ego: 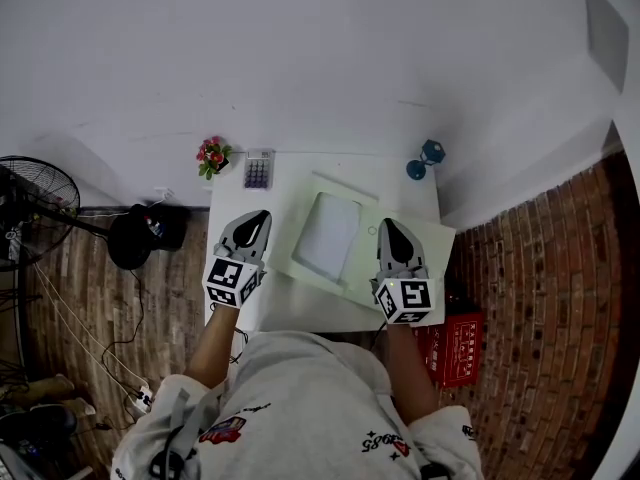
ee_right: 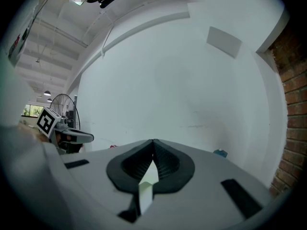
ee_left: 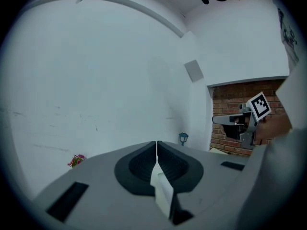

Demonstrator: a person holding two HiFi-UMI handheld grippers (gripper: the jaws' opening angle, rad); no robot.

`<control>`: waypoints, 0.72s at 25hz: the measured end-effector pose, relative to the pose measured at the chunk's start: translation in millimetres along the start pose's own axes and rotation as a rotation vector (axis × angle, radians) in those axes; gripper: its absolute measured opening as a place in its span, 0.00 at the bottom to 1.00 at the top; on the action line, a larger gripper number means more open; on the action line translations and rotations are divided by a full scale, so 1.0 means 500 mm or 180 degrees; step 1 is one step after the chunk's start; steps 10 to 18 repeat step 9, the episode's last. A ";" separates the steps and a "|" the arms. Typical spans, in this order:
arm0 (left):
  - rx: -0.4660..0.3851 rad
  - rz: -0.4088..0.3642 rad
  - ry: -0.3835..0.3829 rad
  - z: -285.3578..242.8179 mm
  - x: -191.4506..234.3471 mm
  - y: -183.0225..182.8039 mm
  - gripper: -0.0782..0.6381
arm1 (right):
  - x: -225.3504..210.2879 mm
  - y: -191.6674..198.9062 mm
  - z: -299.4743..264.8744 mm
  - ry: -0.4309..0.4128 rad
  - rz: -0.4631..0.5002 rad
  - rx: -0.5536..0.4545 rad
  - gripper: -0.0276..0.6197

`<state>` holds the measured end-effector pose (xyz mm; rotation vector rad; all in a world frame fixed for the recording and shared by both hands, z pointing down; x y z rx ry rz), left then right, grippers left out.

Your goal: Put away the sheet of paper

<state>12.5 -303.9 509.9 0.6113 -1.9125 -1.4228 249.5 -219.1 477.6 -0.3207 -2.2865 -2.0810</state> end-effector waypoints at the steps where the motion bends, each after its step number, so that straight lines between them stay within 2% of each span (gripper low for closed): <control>1: -0.0012 -0.0001 0.0004 -0.001 0.001 0.000 0.15 | 0.000 -0.001 -0.001 0.0000 -0.0001 -0.0004 0.04; 18: 0.0012 0.0002 0.0024 -0.001 -0.005 0.003 0.15 | 0.008 0.002 0.002 -0.0020 -0.0004 0.0005 0.04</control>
Point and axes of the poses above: the fingertips, and each gripper's own axes: z backward along the fingers, x to its left, y out of its underside, the point moved 2 cm from there along z, backward along the fingers, and after that the axes turned 12 degrees about z, right-handed, at the moved point
